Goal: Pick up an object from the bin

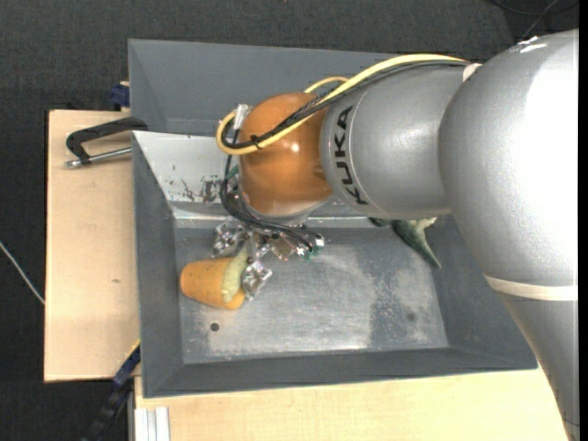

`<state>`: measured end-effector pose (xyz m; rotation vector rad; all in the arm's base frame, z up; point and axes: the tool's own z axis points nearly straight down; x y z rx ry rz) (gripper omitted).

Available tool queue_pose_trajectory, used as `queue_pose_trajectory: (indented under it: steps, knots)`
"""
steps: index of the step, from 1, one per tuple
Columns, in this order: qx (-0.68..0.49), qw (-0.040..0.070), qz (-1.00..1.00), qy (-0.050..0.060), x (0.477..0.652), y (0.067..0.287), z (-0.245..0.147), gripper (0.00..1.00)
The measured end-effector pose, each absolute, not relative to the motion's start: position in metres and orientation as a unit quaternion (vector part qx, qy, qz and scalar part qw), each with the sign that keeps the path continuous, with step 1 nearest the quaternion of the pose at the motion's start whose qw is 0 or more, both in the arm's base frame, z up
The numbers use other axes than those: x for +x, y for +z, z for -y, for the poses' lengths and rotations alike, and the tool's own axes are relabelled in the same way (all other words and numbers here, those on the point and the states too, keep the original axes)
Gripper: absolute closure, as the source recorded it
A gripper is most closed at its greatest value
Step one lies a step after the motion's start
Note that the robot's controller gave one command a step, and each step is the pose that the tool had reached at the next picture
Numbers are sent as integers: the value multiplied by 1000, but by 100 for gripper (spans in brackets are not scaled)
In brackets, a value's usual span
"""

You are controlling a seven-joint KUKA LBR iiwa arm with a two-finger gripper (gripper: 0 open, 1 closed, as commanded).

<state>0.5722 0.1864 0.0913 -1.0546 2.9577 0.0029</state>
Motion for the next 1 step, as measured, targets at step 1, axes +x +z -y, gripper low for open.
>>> queue_pose_trajectory:
  steps: [1]
  knots:
    - [-340, 8, -941, 0, 564, 226, -184, 100]
